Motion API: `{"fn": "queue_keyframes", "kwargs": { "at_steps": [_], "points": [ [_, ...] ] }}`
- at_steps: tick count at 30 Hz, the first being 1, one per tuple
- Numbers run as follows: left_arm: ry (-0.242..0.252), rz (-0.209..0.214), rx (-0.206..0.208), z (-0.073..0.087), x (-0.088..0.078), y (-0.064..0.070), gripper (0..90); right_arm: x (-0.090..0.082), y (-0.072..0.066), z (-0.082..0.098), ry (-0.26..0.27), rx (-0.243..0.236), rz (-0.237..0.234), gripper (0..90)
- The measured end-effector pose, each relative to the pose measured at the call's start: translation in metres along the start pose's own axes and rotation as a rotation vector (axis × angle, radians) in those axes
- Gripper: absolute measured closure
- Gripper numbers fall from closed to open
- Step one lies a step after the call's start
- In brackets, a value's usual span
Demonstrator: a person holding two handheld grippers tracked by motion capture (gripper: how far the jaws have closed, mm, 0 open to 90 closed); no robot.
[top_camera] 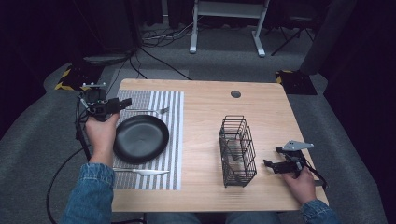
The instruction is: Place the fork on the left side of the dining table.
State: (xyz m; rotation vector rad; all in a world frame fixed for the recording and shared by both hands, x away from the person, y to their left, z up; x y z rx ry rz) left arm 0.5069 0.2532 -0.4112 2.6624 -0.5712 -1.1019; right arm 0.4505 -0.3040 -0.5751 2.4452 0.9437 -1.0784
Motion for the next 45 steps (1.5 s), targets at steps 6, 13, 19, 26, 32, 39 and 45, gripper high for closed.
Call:
{"fn": "queue_keyframes", "kwargs": {
  "at_steps": [6,13,19,26,32,39,45],
  "points": [
    [-0.022,-0.038,0.049,0.020,-0.018,-0.001,39.3,0.000,0.000,0.000,0.000,0.000,0.000,13.6],
    [-0.010,-0.003,0.057,0.037,-0.035,0.003,38.9,0.000,0.000,0.000,0.000,0.000,0.000,13.6],
    [0.009,0.046,0.102,0.054,-0.047,0.014,38.5,0.000,0.000,0.000,0.000,-0.001,0.000,13.6],
    [0.049,0.079,0.131,0.070,-0.060,0.025,37.5,0.000,0.000,0.000,0.001,-0.001,0.000,13.7],
    [0.052,0.087,0.160,0.092,-0.070,0.035,37.2,0.000,0.000,0.000,0.001,-0.002,0.000,13.9],
    [0.072,0.107,0.167,0.112,-0.079,0.043,37.2,0.000,0.000,0.000,0.000,-0.003,-0.002,14.0],
    [0.046,0.092,0.150,0.141,-0.081,0.039,36.1,0.000,-0.001,0.000,0.001,-0.003,-0.003,14.4]
  ]
}}
Point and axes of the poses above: each handheld gripper's, and its own axes: x roughly forward along the jaws, z roughly out of its underside, y roughly to its right, the point moved 10 cm from there along x, roughly forward along the jaws, and after that the axes turned 5 degrees about -y, right-handed, at the moved point
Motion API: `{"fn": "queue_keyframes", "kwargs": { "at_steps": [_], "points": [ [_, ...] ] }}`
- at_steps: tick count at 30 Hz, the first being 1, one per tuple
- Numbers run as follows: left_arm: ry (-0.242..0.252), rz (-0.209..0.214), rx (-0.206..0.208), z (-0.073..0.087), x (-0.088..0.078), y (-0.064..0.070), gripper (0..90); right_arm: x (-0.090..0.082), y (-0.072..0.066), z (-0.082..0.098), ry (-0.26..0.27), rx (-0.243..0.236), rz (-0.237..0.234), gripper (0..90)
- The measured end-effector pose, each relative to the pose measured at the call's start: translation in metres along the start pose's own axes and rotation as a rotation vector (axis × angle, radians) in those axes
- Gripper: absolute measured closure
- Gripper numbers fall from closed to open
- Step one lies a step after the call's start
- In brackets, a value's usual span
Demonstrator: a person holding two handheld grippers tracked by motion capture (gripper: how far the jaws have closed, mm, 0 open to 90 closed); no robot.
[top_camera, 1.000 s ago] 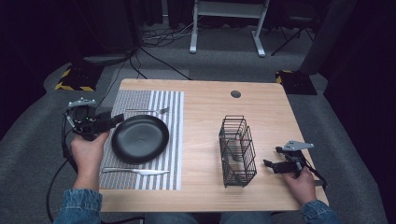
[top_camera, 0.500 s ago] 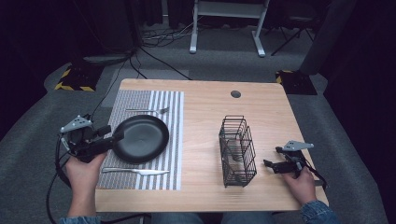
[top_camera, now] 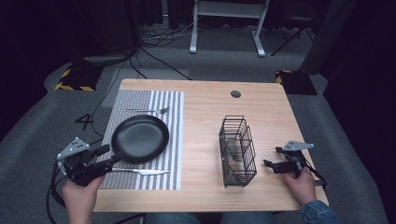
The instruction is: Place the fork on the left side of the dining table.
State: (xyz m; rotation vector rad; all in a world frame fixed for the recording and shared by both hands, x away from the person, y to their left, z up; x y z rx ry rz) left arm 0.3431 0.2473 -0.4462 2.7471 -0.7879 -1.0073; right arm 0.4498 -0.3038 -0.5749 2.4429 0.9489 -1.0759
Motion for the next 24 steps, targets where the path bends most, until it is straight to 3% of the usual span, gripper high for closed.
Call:
{"fn": "queue_keyframes", "kwargs": {
  "at_steps": [3,8,14,18,24],
  "points": [
    [-0.027,0.000,-0.008,0.010,0.001,0.000,35.7,0.000,0.000,0.000,0.000,0.000,0.000,14.5],
    [-0.032,0.016,-0.026,0.024,0.006,0.001,35.8,0.000,0.000,0.000,0.000,-0.001,0.000,14.6],
    [-0.086,0.011,-0.026,0.047,0.016,0.002,35.8,0.000,0.000,0.000,0.001,-0.004,-0.001,14.8],
    [-0.092,0.007,-0.023,0.059,0.021,0.004,35.8,0.000,-0.001,0.000,0.001,-0.005,-0.002,14.9],
    [-0.094,0.009,-0.052,0.080,0.038,0.011,36.1,0.000,-0.001,0.000,0.001,-0.006,-0.005,14.8]
  ]
}}
Point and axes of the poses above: each handheld gripper's, and its own axes: x roughly forward along the jaws, z roughly out of its underside, y roughly to its right, the point moved 10 cm from there along x, roughly forward along the jaws, and after that the axes turned 5 degrees about -y, right-handed, at the moved point
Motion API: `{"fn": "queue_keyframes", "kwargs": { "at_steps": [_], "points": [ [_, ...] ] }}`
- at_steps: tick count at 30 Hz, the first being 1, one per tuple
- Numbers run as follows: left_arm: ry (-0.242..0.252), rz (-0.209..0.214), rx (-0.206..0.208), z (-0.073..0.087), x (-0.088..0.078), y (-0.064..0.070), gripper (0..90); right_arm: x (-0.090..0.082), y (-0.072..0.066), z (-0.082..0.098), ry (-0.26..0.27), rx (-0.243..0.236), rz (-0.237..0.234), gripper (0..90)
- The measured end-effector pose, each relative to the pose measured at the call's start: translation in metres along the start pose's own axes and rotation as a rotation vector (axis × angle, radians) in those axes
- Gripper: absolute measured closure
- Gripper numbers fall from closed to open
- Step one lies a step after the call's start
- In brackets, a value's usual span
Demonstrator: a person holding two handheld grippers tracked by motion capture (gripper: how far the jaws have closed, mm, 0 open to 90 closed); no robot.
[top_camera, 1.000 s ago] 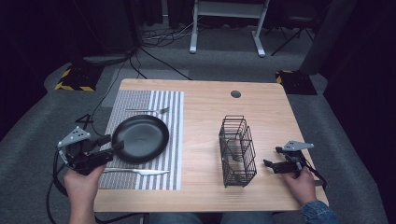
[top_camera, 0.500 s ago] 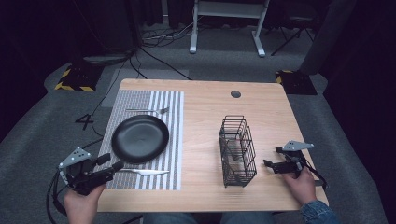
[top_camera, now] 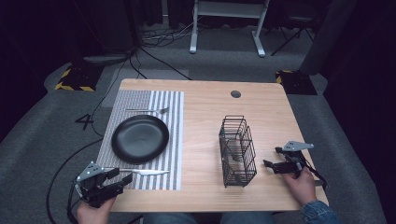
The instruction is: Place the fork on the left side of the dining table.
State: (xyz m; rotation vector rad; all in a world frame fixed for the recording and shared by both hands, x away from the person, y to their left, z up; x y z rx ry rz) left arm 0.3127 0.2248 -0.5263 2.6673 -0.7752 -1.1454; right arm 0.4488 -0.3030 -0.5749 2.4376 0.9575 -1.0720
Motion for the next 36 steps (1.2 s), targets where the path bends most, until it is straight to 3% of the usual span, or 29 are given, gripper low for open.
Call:
{"fn": "queue_keyframes", "kwargs": {
  "at_steps": [8,13,15,17,22,24,26,29,31,32,36],
  "points": [
    [-0.006,-0.046,-0.008,0.014,0.011,0.003,36.5,0.000,-0.001,0.000,0.001,-0.002,-0.002,14.8],
    [-0.016,-0.072,0.038,0.018,0.017,0.003,37.4,0.000,-0.001,0.000,0.001,-0.002,-0.003,14.9],
    [-0.025,-0.085,0.083,0.022,0.022,0.002,37.8,0.000,-0.001,0.000,0.001,-0.002,-0.004,14.9],
    [-0.031,-0.085,0.091,0.023,0.024,0.001,37.8,0.000,-0.001,0.000,0.002,-0.003,-0.004,14.9],
    [-0.082,-0.113,0.146,0.031,0.033,-0.001,37.8,0.000,-0.001,0.000,0.002,-0.003,-0.005,14.9],
    [-0.127,-0.138,0.176,0.036,0.040,-0.002,37.5,0.000,-0.001,0.000,0.002,-0.003,-0.005,14.9],
    [-0.127,-0.144,0.197,0.037,0.041,-0.002,36.3,0.000,-0.001,0.000,0.002,-0.003,-0.005,14.9],
    [-0.117,-0.137,0.195,0.037,0.042,0.000,33.6,0.000,-0.001,0.000,0.001,-0.004,-0.006,14.9],
    [-0.096,-0.140,0.240,0.038,0.043,-0.001,31.3,0.000,-0.001,0.000,0.002,-0.003,-0.005,14.9],
    [-0.063,-0.147,0.287,0.041,0.044,-0.001,30.8,0.000,-0.001,0.000,0.002,-0.003,-0.005,14.9],
    [-0.028,-0.118,0.297,0.043,0.045,-0.001,26.5,0.000,-0.001,0.000,0.002,-0.003,-0.005,14.9]
  ]
}}
Point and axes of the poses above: each handheld gripper's, and its own axes: x roughly forward along the jaws, z roughly out of its underside, y roughly to its right, the point moved 10 cm from there along x, roughly forward along the jaws, and after that the axes turned 5 degrees about -y, right-handed, at the moved point
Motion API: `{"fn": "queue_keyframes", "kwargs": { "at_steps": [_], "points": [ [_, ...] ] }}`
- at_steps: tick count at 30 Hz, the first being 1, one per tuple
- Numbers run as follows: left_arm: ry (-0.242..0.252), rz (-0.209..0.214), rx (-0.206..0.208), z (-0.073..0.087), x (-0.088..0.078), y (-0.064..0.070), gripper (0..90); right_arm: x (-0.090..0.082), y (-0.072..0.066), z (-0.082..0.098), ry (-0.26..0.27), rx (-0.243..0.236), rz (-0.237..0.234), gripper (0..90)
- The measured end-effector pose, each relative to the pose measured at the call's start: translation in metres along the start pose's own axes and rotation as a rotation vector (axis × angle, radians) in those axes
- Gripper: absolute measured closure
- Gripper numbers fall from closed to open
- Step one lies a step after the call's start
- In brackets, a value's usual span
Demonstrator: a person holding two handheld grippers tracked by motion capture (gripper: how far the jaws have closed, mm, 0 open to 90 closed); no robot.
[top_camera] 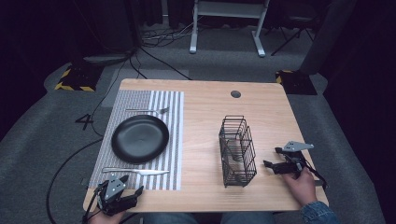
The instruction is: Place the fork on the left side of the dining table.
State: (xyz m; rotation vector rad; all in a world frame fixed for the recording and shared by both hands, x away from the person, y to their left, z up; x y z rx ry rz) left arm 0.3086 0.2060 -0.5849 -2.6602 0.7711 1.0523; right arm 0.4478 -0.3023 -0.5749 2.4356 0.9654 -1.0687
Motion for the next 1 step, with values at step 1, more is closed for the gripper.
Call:
{"fn": "queue_keyframes", "kwargs": {
  "at_steps": [1],
  "points": [
    [-0.006,0.001,0.006,0.0001,0.0003,0.0007,25.3,0.0000,0.0001,0.0000,0.000,0.000,0.000,15.0]
  ]
}}
Point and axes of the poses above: each handheld gripper's, and its own axes: x roughly forward along the jaws, z roughly out of its underside, y roughly to its right, the point moved 10 cm from there along x, roughly forward along the jaws, and after that the axes turned 5 degrees about -y, right-handed, at the moved point
